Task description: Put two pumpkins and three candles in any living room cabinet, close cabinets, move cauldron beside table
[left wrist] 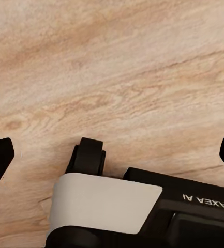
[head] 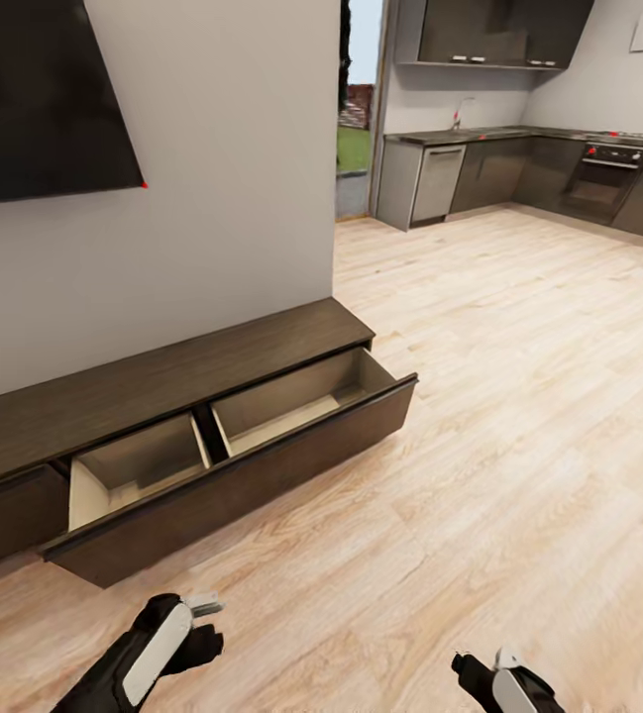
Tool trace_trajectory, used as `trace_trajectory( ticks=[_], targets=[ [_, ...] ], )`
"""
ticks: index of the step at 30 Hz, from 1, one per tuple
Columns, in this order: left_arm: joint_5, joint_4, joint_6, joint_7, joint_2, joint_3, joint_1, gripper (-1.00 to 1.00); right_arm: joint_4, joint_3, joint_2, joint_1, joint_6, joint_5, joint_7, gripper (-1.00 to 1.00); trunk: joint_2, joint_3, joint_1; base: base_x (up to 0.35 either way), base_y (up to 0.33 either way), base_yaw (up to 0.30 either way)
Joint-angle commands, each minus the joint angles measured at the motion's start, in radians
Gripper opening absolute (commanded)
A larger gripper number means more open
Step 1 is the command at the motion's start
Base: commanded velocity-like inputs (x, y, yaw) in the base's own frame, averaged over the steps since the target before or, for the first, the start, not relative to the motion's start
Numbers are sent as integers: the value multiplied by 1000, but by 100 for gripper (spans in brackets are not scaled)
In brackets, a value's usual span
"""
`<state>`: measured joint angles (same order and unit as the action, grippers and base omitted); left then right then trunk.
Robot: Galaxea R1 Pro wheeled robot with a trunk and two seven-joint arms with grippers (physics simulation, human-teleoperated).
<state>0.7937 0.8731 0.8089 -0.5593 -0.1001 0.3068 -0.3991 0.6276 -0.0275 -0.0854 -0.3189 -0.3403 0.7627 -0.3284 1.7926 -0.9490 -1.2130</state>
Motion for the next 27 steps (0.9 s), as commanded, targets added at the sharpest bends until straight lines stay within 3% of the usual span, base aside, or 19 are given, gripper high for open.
trace_trajectory(
  ticks=[1,3,6,15,19,22,25,27],
  targets=[
    [-38,-48,-26,-9,16,4,-11,100,-7,-2,-2,0,-3,7,-7,100,0,-2,0,0,0,-68],
    [-117,-145,-59,-2,33,3,-51,100,-35,-1,-10,-1,-1,7,-8,100,0,-6,0,0,0,-68],
    [-151,-198,-72,2,37,3,-74,100,-50,0,-19,-1,16,7,-7,100,0,-10,0,0,0,-77],
    [-162,-216,-74,7,26,3,-85,100,-50,0,-26,-1,28,13,0,100,0,-24,0,0,0,-121],
    [-158,-216,-74,16,-4,3,-86,100,-48,0,-27,-1,28,15,0,100,0,-30,0,0,0,-108],
    [-158,-217,-75,119,-50,3,-86,100,-48,0,-27,-1,27,15,2,100,0,-35,0,0,0,-98],
    [-162,-218,-76,294,-105,2,-88,100,-48,0,-26,-1,28,15,8,100,0,-38,0,0,0,-122],
    [-164,-217,-75,347,-125,2,-89,100,-48,0,-26,-1,29,15,9,100,0,-38,0,0,0,-149]
  ],
)
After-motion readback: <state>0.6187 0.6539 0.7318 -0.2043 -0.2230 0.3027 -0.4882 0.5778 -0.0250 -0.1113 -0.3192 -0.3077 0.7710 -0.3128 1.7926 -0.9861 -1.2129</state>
